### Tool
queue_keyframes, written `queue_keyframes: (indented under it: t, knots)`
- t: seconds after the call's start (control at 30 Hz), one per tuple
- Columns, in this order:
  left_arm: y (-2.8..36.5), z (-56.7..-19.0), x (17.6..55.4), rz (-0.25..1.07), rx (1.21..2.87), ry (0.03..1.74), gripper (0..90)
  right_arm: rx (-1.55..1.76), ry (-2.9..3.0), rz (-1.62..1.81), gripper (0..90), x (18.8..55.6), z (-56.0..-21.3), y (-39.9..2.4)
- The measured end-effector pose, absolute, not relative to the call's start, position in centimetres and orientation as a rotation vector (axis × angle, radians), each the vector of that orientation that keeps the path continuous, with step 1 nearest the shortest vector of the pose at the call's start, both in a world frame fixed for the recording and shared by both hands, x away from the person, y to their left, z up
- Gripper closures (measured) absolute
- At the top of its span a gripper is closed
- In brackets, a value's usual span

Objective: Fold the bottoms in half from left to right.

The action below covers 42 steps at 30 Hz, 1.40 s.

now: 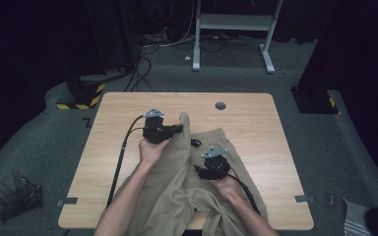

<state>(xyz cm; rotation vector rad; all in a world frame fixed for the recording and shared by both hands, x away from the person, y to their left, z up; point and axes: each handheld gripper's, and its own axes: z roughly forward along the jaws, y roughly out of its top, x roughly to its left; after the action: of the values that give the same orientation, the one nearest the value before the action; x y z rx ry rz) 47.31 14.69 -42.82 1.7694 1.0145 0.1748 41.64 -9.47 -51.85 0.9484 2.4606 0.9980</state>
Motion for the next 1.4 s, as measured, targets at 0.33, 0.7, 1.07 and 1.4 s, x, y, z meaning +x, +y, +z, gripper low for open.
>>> queue_keyframes:
  t: [0.33,0.7,1.07,1.4]
  knots:
    - [13.0,-42.5,48.6,0.184,1.807,0.999,86.4,0.930,2.446,1.046,42.6,43.0,-52.4,-6.8]
    - [11.3,-44.4,48.8,0.231,1.892,1.011,85.9,0.904,2.440,1.034,36.5,40.9,-50.3,-9.0]
    - [9.8,-45.0,50.2,0.206,1.887,1.047,86.1,0.925,2.457,1.047,38.8,40.6,-52.4,-10.0]
    - [7.4,-46.7,52.2,0.163,1.964,1.085,80.3,0.958,2.430,1.043,38.9,41.7,-52.4,-9.0]
